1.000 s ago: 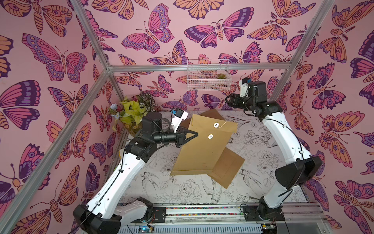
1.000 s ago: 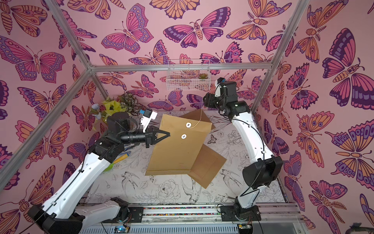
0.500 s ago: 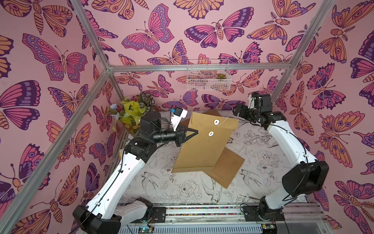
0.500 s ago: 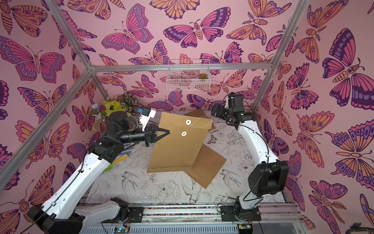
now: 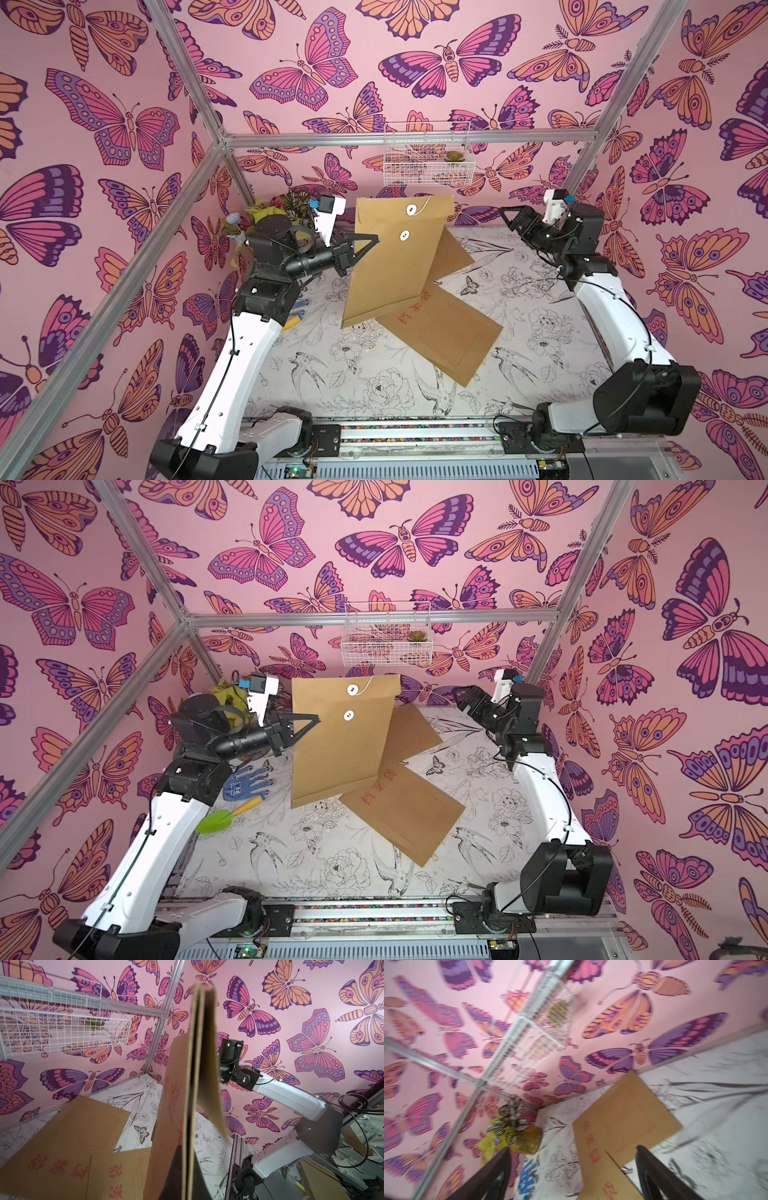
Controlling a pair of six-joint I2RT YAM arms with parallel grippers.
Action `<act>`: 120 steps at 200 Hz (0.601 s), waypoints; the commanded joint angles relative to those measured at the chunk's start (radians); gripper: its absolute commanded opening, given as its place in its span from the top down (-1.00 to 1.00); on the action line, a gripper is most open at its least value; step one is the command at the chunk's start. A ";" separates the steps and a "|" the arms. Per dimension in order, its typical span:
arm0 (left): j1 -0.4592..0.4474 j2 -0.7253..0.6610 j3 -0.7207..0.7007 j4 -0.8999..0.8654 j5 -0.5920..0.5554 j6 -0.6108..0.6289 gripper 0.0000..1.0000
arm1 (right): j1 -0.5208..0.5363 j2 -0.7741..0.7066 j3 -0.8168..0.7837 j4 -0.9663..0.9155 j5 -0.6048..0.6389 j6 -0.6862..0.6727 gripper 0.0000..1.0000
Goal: Open the file bag
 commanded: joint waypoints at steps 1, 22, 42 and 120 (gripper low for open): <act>0.007 0.019 0.086 0.041 0.062 0.016 1.00 | 0.024 -0.046 -0.004 0.265 -0.218 0.053 -0.85; 0.008 0.050 0.141 0.031 0.081 0.026 1.00 | 0.047 -0.079 -0.002 0.311 -0.269 0.040 -0.85; 0.007 0.076 0.181 0.031 0.098 0.021 1.00 | 0.061 -0.117 -0.005 0.334 -0.297 0.030 -0.86; -0.079 0.197 0.409 -0.219 -0.059 0.214 1.00 | 0.066 -0.322 -0.109 0.191 -0.070 -0.135 -0.82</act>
